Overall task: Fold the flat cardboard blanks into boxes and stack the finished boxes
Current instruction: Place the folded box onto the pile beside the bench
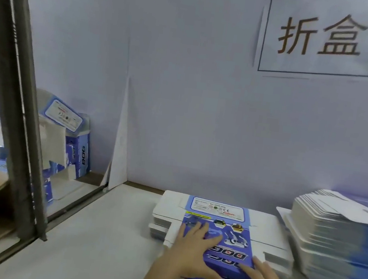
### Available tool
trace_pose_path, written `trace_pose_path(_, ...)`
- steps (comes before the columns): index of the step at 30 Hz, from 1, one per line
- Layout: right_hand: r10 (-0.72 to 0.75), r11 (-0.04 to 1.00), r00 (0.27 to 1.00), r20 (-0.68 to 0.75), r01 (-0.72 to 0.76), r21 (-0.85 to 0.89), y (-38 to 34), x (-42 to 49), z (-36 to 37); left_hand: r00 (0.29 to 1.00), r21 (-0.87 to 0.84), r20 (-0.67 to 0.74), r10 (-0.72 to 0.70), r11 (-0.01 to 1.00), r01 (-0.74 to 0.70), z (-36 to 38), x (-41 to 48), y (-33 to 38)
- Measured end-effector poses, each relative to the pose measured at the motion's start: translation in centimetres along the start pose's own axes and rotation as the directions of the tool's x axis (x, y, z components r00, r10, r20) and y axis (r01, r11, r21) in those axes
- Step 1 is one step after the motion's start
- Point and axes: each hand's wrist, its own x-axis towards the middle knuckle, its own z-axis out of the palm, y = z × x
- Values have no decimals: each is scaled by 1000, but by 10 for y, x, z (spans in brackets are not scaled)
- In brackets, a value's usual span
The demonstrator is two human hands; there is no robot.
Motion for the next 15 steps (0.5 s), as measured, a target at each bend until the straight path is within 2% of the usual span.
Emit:
trace_pose_path(2,-50,999,996,-68,50,-2,-3,-4,-1,999,32,-33,-41,999,42,3,-2,4)
trace_pose_path(6,21,979,985,-173,14,201,-2,-17,-8,998,253,12,-64,966,59,-6,-9,25)
trace_pose_path(9,59,935,952,-301,53,350,4,-26,-16,999,283,21,-33,959,25,-19,-20,32)
trace_pose_path(11,66,902,897,-437,134,410,6,-32,-22,989,239,-135,52,971,-18,-31,-30,32)
trace_pose_path(13,74,866,818,-570,230,443,4,-35,-27,918,201,-387,83,980,-4,-48,-40,27)
trace_pose_path(14,94,846,782,-616,263,464,2,-37,-29,839,193,-537,86,981,23,-57,-45,23)
trace_pose_path(15,112,826,760,-640,287,485,0,-39,-32,720,165,-688,91,986,33,-68,-47,19)
